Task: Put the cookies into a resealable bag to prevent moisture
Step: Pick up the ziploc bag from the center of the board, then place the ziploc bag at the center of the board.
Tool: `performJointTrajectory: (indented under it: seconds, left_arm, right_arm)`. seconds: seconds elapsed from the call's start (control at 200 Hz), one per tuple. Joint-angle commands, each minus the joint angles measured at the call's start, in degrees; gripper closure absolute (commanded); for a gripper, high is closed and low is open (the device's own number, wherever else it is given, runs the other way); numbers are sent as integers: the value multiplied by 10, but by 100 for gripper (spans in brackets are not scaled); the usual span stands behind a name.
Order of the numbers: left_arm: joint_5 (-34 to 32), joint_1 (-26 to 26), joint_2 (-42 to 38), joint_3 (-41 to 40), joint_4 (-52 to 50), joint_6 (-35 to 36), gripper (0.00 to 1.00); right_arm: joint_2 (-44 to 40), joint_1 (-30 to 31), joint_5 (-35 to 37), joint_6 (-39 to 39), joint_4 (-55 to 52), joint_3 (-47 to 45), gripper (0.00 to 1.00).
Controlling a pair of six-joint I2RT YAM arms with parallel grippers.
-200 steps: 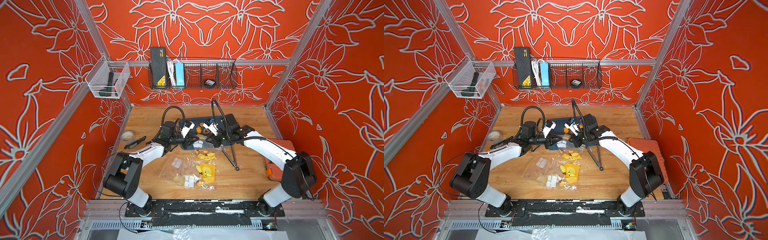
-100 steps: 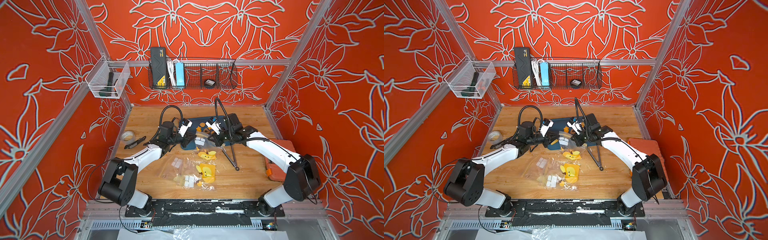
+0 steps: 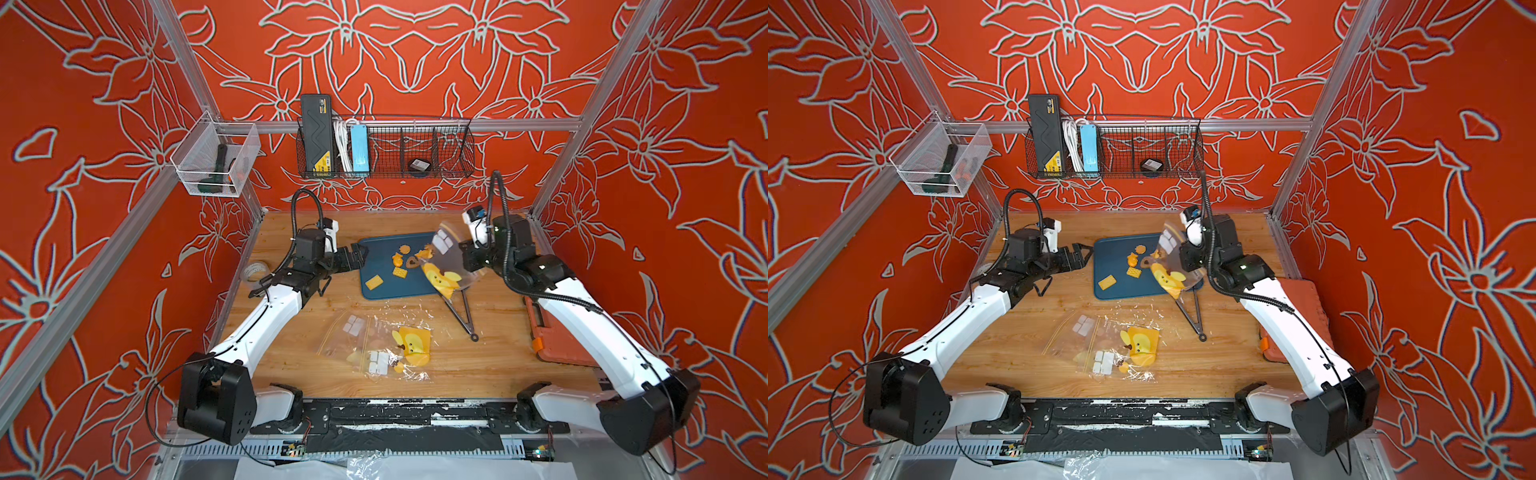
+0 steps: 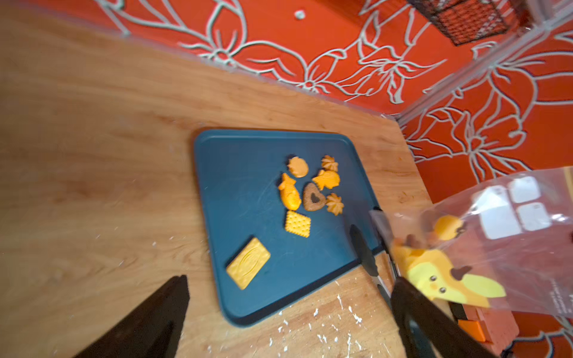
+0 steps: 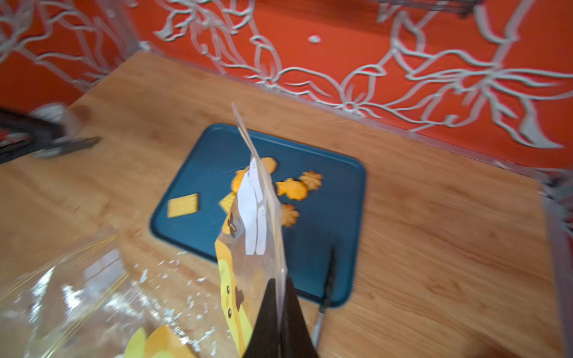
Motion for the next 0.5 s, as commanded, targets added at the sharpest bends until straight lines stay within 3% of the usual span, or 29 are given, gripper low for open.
performJointTrajectory:
  seconds: [0.0, 0.16, 0.49]
  left_arm:
    - [-11, 2, -48, -40, -26, -29, 0]
    - [-19, 2, -85, -55, -37, 1, 0]
    - [33, 2, -93, -43, -85, 53, 0]
  right_arm:
    - [13, -50, 72, -4, -41, 29, 100]
    - [66, -134, 67, -32, -35, 77, 100]
    - [203, -294, 40, -83, -4, 164, 100]
